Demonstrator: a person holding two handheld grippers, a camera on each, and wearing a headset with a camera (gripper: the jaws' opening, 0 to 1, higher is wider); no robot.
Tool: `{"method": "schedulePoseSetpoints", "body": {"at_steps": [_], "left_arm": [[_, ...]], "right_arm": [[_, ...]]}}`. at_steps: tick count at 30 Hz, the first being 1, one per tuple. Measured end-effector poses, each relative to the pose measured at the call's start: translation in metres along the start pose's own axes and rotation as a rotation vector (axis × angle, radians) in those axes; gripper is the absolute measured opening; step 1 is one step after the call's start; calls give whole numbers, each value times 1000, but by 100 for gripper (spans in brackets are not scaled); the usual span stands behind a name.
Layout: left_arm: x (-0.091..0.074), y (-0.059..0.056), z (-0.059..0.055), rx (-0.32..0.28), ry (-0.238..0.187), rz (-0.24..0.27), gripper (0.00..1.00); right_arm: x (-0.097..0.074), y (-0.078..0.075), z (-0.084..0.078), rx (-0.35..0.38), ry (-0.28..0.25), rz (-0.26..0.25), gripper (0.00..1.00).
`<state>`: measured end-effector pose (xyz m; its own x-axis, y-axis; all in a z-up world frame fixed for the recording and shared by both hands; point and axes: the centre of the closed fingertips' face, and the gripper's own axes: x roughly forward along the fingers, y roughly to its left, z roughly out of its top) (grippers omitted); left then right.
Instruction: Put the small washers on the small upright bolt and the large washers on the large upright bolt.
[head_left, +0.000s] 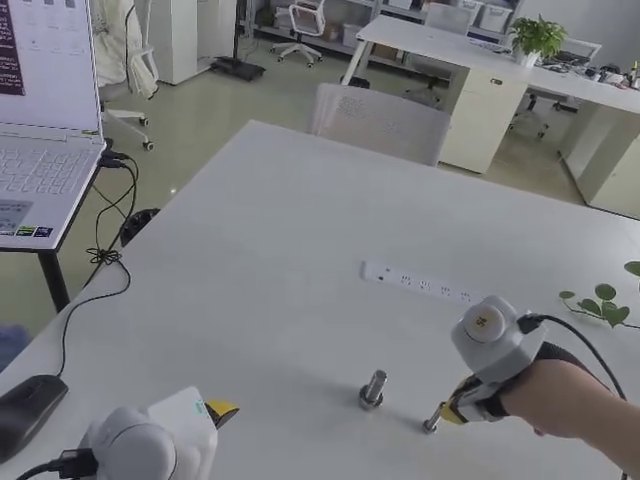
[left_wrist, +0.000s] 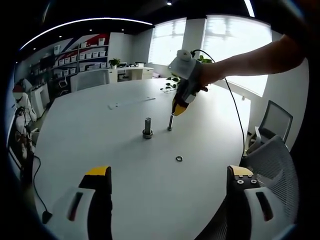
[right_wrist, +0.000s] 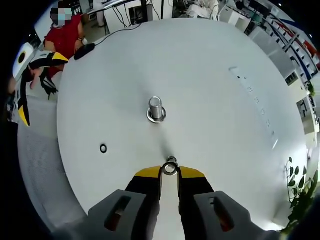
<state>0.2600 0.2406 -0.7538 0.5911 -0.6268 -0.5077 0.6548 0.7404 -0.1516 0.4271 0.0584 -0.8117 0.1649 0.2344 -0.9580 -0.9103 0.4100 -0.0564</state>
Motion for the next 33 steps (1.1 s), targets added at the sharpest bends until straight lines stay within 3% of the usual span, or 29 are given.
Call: {"method": "schedulePoseSetpoints", "body": {"at_steps": [4, 33], "left_arm": [[0, 4, 4, -16, -20, 11, 98], [6, 4, -5, -15, 15, -18, 94]], "right_arm": [[0, -2, 1, -6, 1, -5, 13], [12, -4, -3, -3, 25, 14, 13]]}}
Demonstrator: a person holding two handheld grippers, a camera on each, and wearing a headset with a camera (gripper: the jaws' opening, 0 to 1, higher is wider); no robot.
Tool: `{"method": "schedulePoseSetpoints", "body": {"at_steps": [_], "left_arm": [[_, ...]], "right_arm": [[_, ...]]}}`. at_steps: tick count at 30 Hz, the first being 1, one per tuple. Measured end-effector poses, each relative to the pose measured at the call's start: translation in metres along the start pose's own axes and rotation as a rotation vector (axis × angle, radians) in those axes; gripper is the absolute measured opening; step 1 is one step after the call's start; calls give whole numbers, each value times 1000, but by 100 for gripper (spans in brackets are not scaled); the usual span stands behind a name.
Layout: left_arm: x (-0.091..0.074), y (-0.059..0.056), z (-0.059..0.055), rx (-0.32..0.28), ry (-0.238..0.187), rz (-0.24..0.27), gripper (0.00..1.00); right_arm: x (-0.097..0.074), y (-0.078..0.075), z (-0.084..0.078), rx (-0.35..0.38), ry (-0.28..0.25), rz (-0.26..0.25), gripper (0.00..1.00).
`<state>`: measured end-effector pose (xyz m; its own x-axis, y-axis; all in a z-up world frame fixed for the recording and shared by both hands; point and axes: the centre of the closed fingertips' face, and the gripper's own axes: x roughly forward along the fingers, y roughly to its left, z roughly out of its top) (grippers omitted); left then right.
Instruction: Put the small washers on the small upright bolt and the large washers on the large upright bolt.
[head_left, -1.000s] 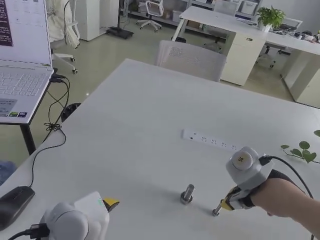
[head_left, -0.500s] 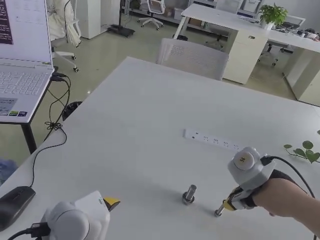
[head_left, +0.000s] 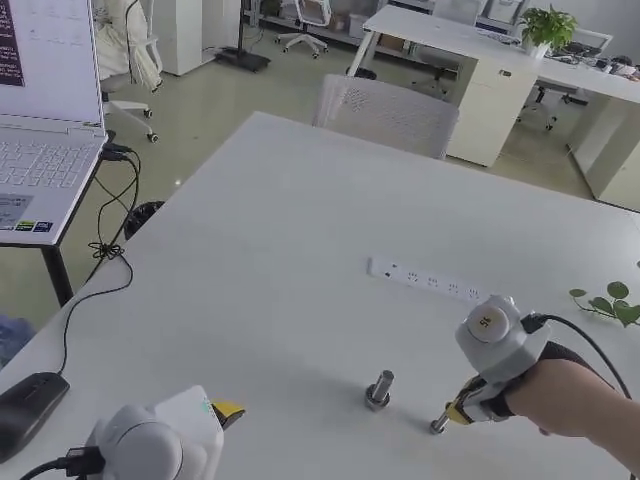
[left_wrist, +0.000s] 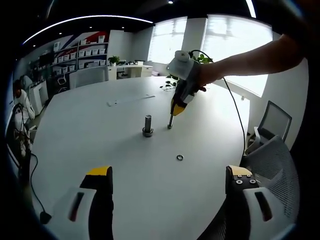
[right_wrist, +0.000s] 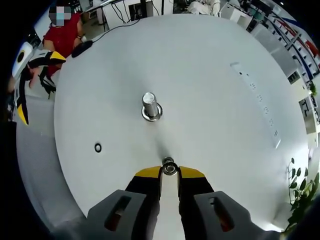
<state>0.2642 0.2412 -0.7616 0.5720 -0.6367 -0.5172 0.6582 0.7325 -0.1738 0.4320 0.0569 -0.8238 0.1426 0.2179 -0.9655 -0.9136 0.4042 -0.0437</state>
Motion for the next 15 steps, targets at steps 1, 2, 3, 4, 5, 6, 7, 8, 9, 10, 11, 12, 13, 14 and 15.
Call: {"method": "schedulePoseSetpoints", "body": {"at_steps": [1, 2, 3, 4, 5, 6, 7, 8, 9, 10, 11, 12, 13, 14, 15], "left_arm": [[0, 0, 0, 0, 1, 0, 93], [0, 1, -1, 0, 3, 1, 93], [0, 1, -1, 0, 3, 2, 93], [0, 1, -1, -2, 3, 2, 93], [0, 1, -1, -3, 2, 1, 93], [0, 1, -1, -5, 1, 1, 93], [0, 1, -2, -6, 2, 1, 93], [0, 1, -4, -6, 5, 0, 93], [-1, 1, -4, -7, 7, -1, 93], [-1, 1, -5, -7, 10, -1, 92], [-1, 1, -6, -7, 11, -1, 92], [-1, 1, -6, -6, 11, 0, 92], [-1, 1, -6, -6, 10, 0, 92], [0, 1, -7, -8, 10, 0, 92], [-1, 1, -7, -8, 11, 0, 92]], "right_arm": [[1, 0, 0, -1, 1, -1, 13], [1, 0, 0, -1, 1, 0, 13], [2, 0, 1, -1, 2, 0, 13], [3, 0, 1, -4, 4, 1, 13], [3, 0, 0, -8, 9, -1, 13], [3, 0, 0, -8, 9, 0, 13], [4, 1, 0, -6, 9, 2, 13], [5, 2, 0, -9, 10, 2, 13], [6, 2, 0, -12, 11, 1, 13], [6, 2, 0, -13, 12, 1, 13], [7, 3, 0, -15, 15, 2, 13], [8, 3, -1, -17, 16, 1, 13], [9, 2, -1, -19, 16, 1, 13], [10, 2, -1, -21, 20, 1, 13], [11, 2, -2, -20, 23, 1, 13]]}}
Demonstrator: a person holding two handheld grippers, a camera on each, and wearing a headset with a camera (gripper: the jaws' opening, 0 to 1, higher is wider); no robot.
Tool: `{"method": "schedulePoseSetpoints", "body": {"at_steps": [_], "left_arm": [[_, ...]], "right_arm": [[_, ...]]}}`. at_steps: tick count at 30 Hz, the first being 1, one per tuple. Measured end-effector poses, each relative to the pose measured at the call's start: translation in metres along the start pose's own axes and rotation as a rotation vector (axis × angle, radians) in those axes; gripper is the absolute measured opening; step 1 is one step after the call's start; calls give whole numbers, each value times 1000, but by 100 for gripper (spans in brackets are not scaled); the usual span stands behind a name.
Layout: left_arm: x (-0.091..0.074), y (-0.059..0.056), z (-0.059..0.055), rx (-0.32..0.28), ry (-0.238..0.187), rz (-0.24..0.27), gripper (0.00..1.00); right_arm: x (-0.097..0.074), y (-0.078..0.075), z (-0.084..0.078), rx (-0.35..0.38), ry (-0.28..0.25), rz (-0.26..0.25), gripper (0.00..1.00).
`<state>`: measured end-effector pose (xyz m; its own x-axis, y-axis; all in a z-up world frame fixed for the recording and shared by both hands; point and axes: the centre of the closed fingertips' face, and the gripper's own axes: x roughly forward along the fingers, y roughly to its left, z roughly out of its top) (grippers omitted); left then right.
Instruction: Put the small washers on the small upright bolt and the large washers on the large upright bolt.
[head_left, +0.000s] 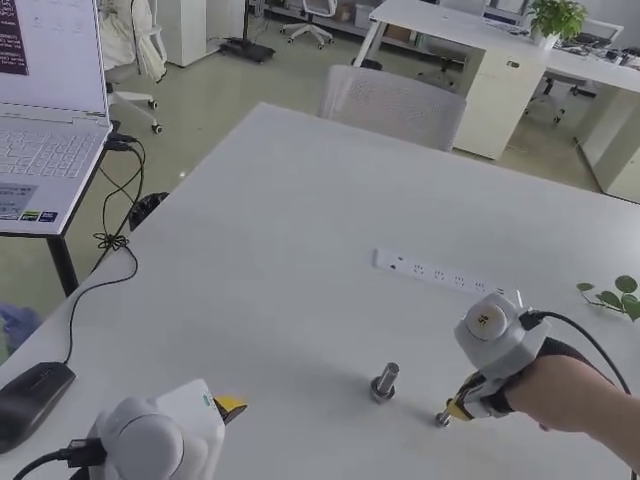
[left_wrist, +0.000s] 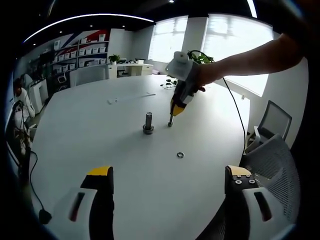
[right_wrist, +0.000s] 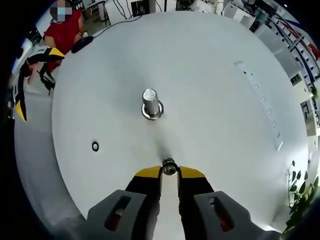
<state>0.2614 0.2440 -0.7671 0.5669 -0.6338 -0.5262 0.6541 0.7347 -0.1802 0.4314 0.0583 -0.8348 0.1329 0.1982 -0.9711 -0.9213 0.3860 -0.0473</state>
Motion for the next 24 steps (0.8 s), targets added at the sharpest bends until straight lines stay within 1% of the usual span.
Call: {"method": "schedulePoseSetpoints", "body": {"at_steps": [8, 16, 24], "left_arm": [[3, 2, -1, 1, 8, 2, 92], [5, 2, 5, 0, -1, -4, 92], [7, 3, 4, 1, 5, -7, 92]], "right_arm": [[7, 0, -1, -6, 4, 6, 13], [13, -2, -3, 0, 4, 9, 13], [21, -1, -4, -3, 12, 15, 13]]}}
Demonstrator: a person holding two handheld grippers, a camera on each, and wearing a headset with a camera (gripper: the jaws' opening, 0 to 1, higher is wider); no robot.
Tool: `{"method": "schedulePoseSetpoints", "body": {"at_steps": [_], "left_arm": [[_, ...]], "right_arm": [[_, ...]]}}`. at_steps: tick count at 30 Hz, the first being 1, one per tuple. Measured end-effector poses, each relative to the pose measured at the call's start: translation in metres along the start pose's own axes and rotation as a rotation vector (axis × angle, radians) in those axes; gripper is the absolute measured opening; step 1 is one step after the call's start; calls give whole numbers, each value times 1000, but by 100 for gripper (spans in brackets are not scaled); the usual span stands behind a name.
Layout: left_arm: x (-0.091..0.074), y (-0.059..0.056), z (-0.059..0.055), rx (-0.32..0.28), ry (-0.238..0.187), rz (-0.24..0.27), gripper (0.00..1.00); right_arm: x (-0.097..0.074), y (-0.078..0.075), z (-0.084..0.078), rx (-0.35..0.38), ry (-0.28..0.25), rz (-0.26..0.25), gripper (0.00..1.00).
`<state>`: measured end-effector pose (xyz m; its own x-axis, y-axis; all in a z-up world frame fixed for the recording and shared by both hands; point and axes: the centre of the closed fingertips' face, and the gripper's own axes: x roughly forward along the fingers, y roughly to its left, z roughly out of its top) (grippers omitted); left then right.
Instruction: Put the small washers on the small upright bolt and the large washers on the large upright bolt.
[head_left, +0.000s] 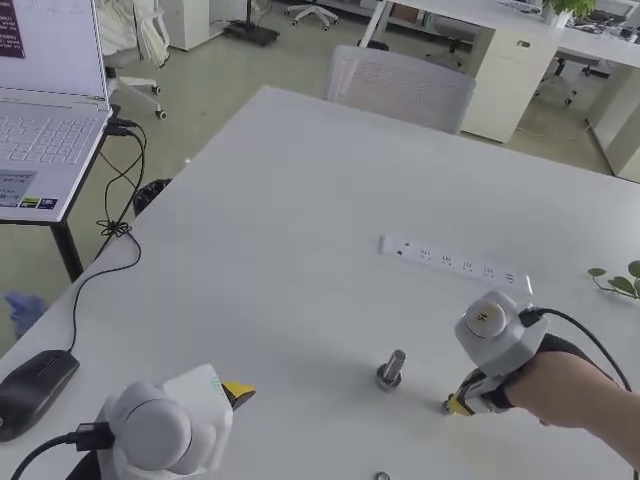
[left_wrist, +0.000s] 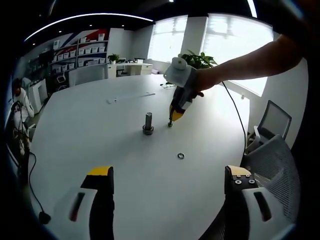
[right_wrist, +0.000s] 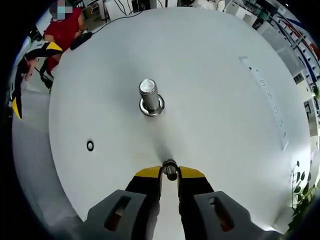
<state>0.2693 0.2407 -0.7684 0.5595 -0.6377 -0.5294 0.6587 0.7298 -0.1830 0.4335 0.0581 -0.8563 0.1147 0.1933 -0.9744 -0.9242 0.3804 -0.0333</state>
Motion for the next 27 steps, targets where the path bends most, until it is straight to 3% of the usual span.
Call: {"method": "schedulePoseSetpoints", "body": {"at_steps": [27], "left_arm": [[-1, 0, -6, -10, 10, 1, 91]], "right_arm": [[11, 0, -3, -10, 10, -1, 13]]}}
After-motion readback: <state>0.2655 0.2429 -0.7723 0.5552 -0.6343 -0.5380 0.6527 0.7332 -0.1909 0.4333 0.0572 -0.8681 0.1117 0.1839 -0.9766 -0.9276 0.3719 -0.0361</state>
